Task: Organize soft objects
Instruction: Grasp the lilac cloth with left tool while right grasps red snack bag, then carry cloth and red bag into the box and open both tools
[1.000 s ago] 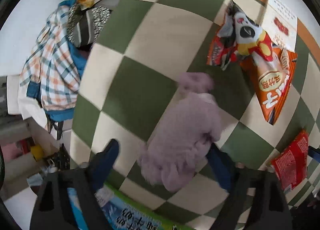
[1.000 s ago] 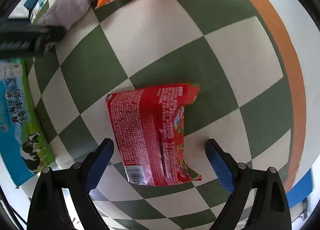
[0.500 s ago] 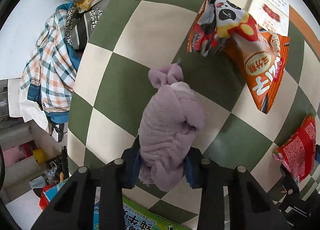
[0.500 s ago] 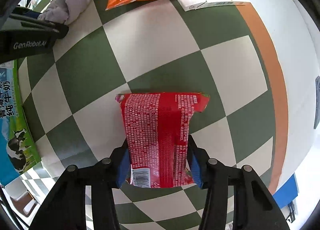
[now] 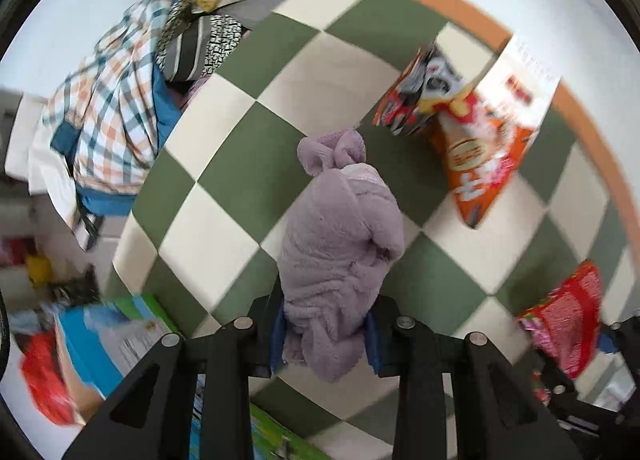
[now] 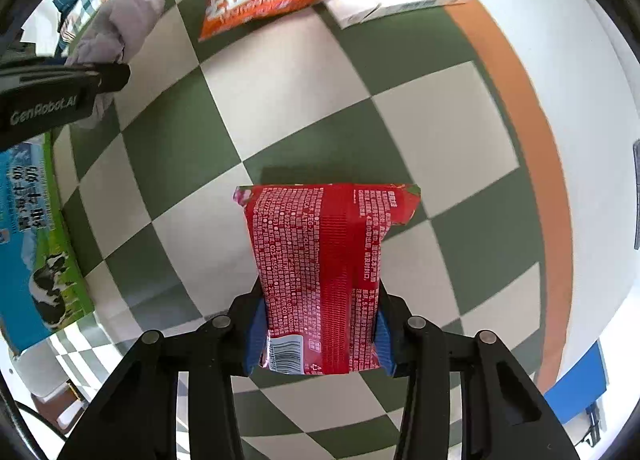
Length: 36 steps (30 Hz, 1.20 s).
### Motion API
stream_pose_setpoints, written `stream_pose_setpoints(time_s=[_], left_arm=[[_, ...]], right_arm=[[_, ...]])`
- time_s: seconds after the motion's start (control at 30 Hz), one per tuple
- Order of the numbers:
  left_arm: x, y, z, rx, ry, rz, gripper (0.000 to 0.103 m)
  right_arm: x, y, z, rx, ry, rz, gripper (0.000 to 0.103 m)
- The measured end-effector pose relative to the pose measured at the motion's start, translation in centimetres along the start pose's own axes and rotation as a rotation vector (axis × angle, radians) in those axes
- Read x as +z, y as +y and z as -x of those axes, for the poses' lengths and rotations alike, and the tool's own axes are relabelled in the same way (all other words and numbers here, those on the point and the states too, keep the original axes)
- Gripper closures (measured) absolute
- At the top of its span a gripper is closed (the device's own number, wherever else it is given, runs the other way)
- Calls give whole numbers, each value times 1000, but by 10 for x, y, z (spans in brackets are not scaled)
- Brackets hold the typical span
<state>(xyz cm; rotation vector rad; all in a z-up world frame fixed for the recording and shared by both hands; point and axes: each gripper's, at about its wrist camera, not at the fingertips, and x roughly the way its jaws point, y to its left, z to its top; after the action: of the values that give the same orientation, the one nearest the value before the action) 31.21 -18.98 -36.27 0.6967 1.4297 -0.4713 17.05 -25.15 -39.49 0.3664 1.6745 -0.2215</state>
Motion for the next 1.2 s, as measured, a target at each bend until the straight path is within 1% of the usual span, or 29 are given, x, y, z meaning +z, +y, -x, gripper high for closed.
stream_pose_setpoints(time_s=[0.1,0.27,0.43,0.57,0.63,0.7,0.8,0.9,0.97,1.03,1.1,1.2], left_arm=[[-13,5,23,-51,-41,72,74],[-45,3,75,-85,-164,153,74],[-81,6,126,-130,-259,227,74],[-115,21,158,-163,-309,318,74],[-132,31,167,-169,-328,359,74],[-153,45,174,-171,-340,401,74],[-186,73,177,-170,-347,471,74],[-220,104,176,-149,-343,538,74],[-247,129,173,-128,-334,597,74],[-270,149,168,-123,-319,648,74],[-289,169,160,-128,-299,700,74],[-317,200,140,-168,-253,781,74]], right_arm=[[-6,-3,18,22,-28,2,57],[-17,-3,56,59,-89,24,57],[-28,1,93,88,-151,70,57],[-42,8,124,117,-197,123,57],[-46,17,140,142,-210,150,57],[-49,31,147,166,-220,185,57],[-54,63,161,215,-221,253,57],[-62,111,168,260,-210,337,57],[-67,141,170,277,-201,386,57],[-72,174,169,288,-185,433,57],[-76,206,163,299,-167,475,57],[-81,257,149,308,-139,533,57]])
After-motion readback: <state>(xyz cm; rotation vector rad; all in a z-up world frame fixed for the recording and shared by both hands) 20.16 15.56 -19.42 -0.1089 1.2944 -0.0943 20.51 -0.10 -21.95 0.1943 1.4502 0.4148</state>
